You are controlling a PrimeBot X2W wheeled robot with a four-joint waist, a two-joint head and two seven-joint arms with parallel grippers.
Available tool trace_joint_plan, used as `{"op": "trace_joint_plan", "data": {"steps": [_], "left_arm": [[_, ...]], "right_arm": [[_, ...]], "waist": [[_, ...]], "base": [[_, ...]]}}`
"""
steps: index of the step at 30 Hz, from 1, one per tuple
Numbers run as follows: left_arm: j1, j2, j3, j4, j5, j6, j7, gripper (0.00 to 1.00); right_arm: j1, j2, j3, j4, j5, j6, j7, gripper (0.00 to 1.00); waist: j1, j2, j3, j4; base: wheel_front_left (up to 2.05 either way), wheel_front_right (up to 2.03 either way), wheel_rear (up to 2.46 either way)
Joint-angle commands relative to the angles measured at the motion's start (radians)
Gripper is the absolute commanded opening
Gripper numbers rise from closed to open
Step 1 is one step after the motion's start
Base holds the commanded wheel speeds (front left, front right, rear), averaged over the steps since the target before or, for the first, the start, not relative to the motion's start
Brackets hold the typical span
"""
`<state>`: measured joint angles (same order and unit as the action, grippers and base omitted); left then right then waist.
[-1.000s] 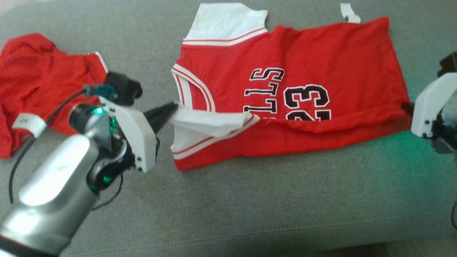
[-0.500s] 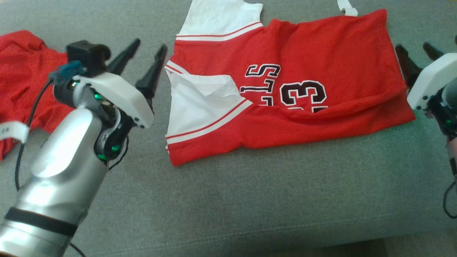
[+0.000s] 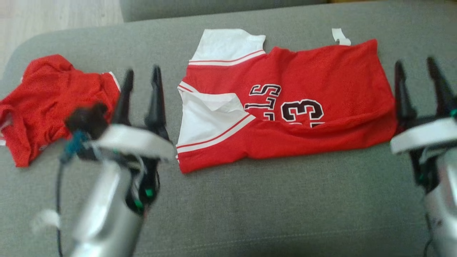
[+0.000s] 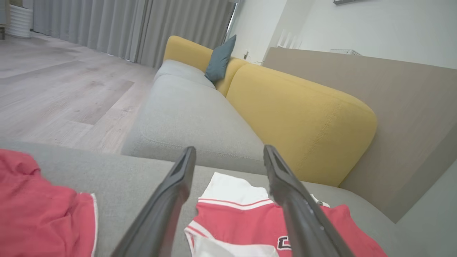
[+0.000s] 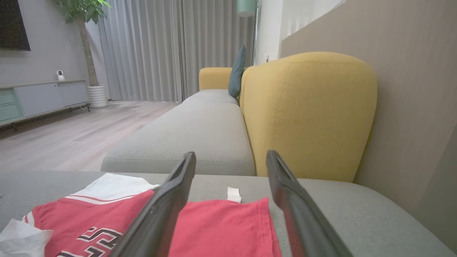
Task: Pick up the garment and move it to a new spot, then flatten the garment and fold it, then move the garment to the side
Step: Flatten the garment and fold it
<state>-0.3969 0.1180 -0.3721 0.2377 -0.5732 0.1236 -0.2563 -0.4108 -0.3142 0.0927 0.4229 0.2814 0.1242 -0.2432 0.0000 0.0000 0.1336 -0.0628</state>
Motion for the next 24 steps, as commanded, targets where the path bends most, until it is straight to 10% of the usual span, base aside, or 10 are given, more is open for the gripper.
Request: {"op": "trace_joint_plan", "data": {"steps": [1,9,24], "left_arm": [[0.010,0.000,0.042,-0.040,0.029,-0.001,-0.005,1.00],[0.155,-0.052,0.040,0.036,0.114,-0.029,-0.005,1.00],[0.083,-0.053,-0.036,0.326,0.143,0.002,0.136,1.00]], "right_arm": [[0.021,0.010,-0.005,-0.055,-0.028,0.007,-0.012,1.00],[0.169,0.123,-0.076,-0.179,-0.133,0.007,-0.018,1.00],[0.158,0.113,-0.089,-0.234,-0.133,0.007,0.009,1.00]], "waist": [[0.0000,0.0000,-0.015,0.004],[0.0000,0.0000,-0.031,-0.010],[0.0000,0.0000,-0.004,-0.065]], "base": [[0.00,0.00,0.00],[0.00,0.00,0.00],[0.00,0.00,0.00]]}}
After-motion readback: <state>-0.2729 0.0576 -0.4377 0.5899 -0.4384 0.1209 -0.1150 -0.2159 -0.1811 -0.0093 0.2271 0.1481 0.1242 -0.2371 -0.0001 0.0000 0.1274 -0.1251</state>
